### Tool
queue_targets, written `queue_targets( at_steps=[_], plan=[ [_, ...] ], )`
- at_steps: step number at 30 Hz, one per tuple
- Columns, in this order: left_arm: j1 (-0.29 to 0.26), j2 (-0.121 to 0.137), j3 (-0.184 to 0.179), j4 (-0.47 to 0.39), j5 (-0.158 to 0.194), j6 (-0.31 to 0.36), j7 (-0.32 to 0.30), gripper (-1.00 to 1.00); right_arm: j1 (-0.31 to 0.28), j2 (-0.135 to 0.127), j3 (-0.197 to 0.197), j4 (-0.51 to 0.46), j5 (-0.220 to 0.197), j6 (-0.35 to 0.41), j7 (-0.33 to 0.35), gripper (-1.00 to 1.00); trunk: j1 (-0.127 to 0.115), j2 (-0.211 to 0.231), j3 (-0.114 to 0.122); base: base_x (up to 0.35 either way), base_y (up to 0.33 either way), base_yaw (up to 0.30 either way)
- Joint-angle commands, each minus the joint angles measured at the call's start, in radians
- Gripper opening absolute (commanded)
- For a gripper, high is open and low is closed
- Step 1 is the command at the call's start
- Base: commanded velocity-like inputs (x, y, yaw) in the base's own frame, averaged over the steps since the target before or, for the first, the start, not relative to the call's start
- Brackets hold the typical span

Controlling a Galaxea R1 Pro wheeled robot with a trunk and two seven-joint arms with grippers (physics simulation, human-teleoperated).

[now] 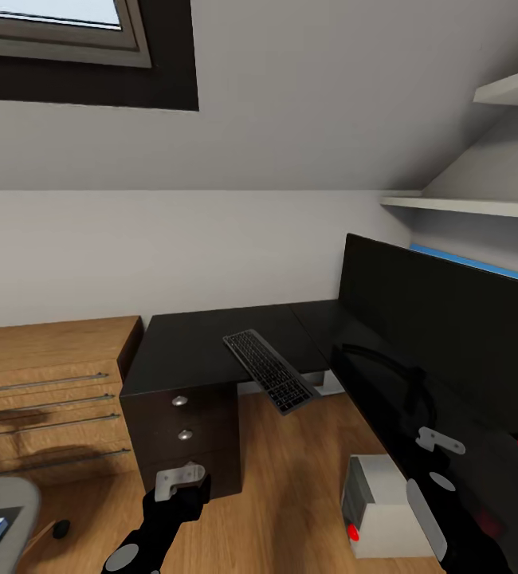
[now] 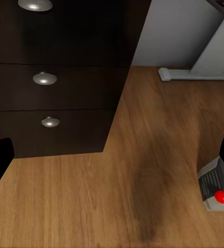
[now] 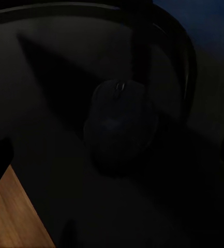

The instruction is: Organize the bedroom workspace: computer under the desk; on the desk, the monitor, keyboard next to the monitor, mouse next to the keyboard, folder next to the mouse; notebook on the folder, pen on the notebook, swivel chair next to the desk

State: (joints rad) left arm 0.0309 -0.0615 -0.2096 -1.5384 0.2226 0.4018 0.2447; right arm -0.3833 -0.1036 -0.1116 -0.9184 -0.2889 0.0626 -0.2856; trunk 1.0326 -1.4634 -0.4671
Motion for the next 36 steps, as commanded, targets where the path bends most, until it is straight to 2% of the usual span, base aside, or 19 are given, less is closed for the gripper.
queue_targets(
  at_steps=[1,36],
  plan=[
    [0.0,0.0,-0.001,-0.002,0.011,0.003,0.008,1.0,0.0,0.0,0.001,-0.002,-0.006,0.005,-0.004,1.0,0.0,-0.001,-0.001,0.0,0.0,0.0],
    [0.0,0.002,0.002,0.001,0.011,0.005,0.007,1.0,0.0,-0.001,0.0,0.0,-0.006,0.01,-0.006,1.0,0.0,-0.001,-0.001,0.051,0.0,0.0]
  ],
)
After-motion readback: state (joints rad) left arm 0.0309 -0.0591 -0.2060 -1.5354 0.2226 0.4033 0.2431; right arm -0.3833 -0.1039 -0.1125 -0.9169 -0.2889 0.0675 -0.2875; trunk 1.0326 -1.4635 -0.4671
